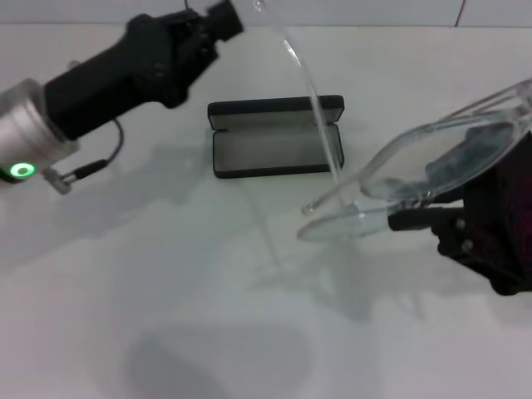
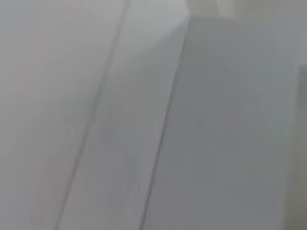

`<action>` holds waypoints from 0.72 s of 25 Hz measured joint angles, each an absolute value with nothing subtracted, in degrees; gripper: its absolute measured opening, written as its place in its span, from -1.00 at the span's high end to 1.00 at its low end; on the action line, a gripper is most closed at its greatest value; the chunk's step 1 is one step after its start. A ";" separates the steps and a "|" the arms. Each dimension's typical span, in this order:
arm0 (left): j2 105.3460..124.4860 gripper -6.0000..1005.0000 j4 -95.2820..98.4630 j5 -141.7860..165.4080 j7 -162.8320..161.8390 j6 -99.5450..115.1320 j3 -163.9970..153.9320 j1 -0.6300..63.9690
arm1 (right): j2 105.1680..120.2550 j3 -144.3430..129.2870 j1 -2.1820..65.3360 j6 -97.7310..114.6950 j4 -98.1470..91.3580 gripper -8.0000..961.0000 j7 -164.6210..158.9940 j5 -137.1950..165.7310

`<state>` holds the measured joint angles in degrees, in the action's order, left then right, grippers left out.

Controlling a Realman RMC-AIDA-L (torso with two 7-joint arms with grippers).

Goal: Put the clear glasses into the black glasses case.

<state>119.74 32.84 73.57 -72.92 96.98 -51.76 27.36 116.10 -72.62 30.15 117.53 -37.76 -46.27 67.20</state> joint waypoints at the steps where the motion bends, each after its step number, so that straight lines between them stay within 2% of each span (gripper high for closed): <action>1: 119.77 0.88 32.78 73.57 -72.36 97.03 -52.66 27.56 | 116.06 -73.01 30.49 117.41 -37.75 0.90 -46.52 67.19; 18: 119.80 0.88 35.99 72.82 -60.44 105.44 -63.78 27.92 | 115.92 -75.90 32.08 111.22 -37.33 0.90 -48.98 67.29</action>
<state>119.80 35.99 72.82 -60.44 105.44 -63.78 27.92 115.92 -75.90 32.08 111.22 -37.33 -48.98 67.29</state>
